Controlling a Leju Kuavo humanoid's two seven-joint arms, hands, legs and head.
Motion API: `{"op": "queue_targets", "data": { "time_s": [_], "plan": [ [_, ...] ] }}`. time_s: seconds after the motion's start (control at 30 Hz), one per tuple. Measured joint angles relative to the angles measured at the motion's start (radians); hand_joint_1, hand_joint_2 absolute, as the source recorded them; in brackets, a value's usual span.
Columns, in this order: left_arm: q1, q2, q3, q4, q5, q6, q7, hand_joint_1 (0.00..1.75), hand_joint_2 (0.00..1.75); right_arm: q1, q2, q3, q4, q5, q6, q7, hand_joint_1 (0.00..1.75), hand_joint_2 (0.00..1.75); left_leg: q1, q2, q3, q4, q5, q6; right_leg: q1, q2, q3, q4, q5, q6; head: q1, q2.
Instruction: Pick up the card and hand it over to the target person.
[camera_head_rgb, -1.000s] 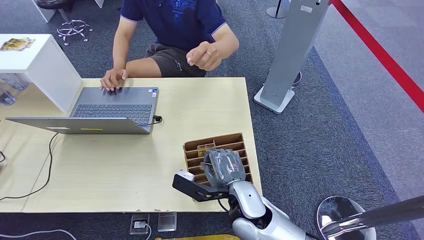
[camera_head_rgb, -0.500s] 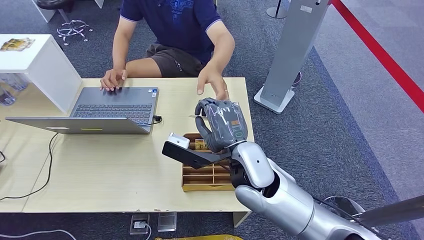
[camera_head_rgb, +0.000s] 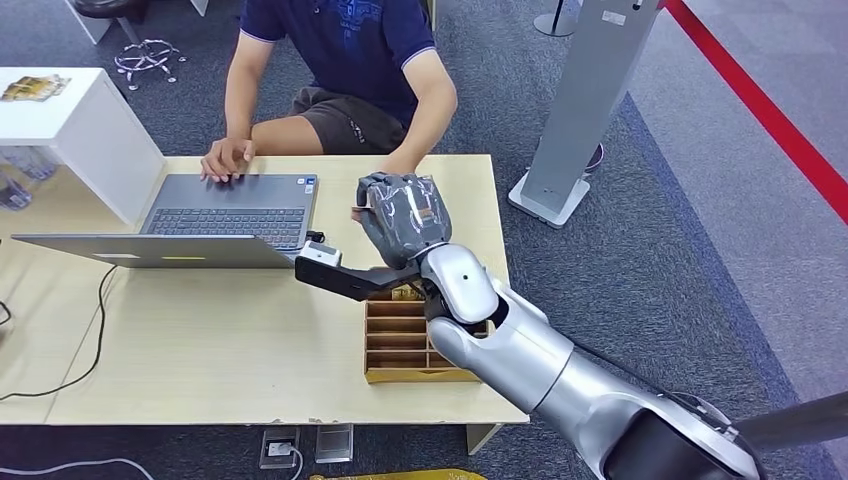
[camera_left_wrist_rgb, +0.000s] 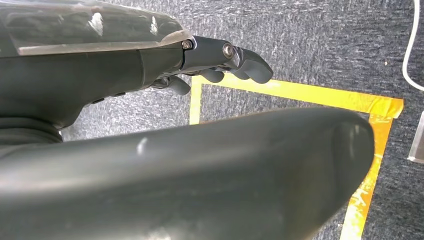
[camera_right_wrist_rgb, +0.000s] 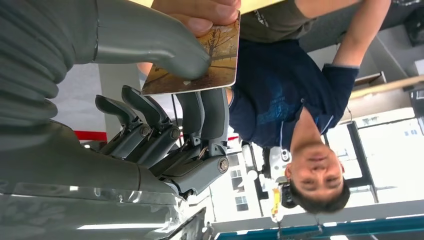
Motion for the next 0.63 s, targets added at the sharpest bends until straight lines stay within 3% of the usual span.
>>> {"op": "queue_targets", "data": {
  "time_s": [0.07, 0.2, 0.43, 0.63],
  "plan": [
    [0.000, 0.001, 0.003, -0.002, 0.004, -0.003, -0.002, 0.00, 0.00, -0.008, 0.007, 0.003, 0.013, 0.001, -0.003, -0.007, 1.75, 1.75, 0.000, 0.000, 0.000, 0.000, 0.000, 0.000, 0.000, 0.000, -0.001, 0.000, 0.000, 0.000, 0.000, 0.000],
    [0.003, 0.004, 0.021, -0.004, 0.020, -0.040, -0.022, 0.00, 0.00, -0.022, 0.010, 0.009, 0.017, 0.000, -0.003, -0.021, 0.00, 1.75, 0.000, -0.002, -0.002, 0.001, 0.000, 0.000, 0.000, -0.002, -0.001, 0.001, 0.000, 0.000, 0.000, 0.000],
    [0.001, 0.008, 0.019, 0.000, 0.027, -0.016, -0.014, 0.00, 0.00, -0.020, -0.029, -0.002, -0.097, -0.011, -0.021, -0.018, 0.00, 1.75, 0.000, -0.003, -0.003, 0.002, 0.000, 0.000, 0.000, -0.003, -0.002, 0.001, -0.001, 0.000, 0.000, 0.000],
    [0.002, 0.007, 0.020, -0.002, 0.033, -0.014, -0.012, 0.00, 0.00, 0.033, -0.117, -0.054, -0.320, -0.034, -0.053, -0.008, 0.00, 1.75, 0.001, -0.005, -0.003, 0.002, 0.000, 0.000, 0.001, -0.005, -0.002, 0.001, -0.001, 0.000, 0.000, 0.000]
  ]
}}
